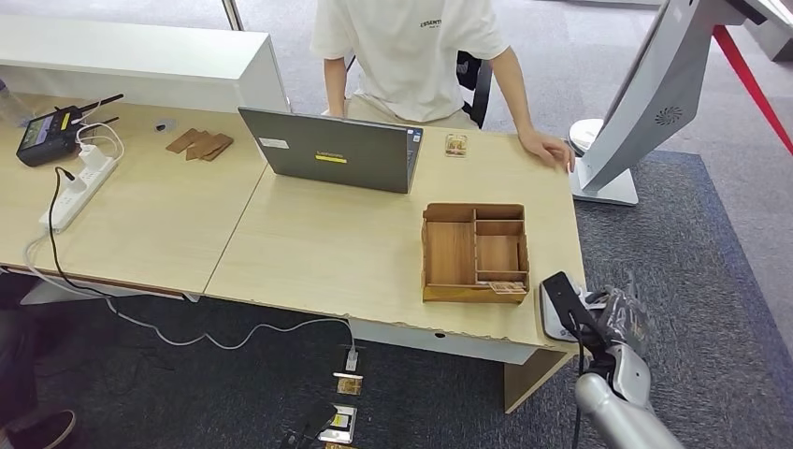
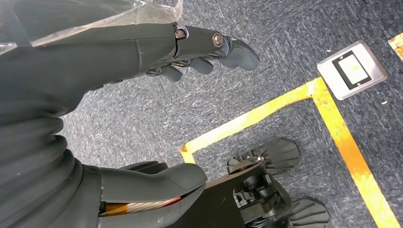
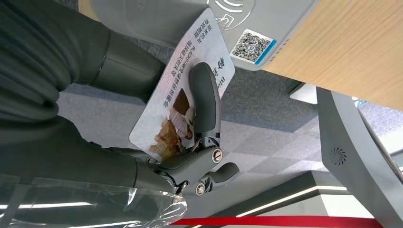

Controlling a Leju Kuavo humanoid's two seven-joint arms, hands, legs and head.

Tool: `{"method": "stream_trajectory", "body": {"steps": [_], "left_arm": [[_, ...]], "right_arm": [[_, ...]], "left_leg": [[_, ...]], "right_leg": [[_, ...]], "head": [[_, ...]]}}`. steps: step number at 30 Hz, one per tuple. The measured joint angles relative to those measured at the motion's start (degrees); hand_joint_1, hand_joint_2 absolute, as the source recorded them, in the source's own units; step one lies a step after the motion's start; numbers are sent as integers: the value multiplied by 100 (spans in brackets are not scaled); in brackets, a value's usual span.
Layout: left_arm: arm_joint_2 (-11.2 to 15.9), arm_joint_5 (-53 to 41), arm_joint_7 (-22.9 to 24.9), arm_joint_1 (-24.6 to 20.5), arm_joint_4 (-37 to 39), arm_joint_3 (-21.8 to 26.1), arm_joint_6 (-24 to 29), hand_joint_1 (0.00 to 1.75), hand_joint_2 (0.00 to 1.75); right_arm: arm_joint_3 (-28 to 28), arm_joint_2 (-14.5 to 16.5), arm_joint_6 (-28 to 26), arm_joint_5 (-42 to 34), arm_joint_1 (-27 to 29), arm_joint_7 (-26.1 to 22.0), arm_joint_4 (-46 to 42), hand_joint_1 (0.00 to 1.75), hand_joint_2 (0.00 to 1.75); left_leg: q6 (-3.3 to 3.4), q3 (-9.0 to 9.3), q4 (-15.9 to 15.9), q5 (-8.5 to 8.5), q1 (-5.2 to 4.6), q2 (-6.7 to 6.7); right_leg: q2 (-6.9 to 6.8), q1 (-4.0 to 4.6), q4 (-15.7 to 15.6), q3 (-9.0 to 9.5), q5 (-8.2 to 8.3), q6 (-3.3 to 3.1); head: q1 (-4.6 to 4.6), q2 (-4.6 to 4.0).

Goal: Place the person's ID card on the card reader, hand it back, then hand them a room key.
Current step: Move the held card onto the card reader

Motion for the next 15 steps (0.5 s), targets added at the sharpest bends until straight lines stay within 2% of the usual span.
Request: {"method": "stream_trajectory", "body": {"steps": [11,15], "left_arm": [[-4,-117,17,-8,0,-2,-2,0,175],[-4,-173,20,-8,0,-1,-8,0,175]], "right_arm": [[15,90,-340,217,-84,-174,83,175,175],[48,117,-327,505,-189,-37,-202,175,175]], "left_leg": [[0,5,-1,1,0,0],[0,2,0,2,0,0]], "right_leg": [[0,0,2,11,1,1],[0,0,3,8,3,3]], "head": [[1,0],[0,0]]}}
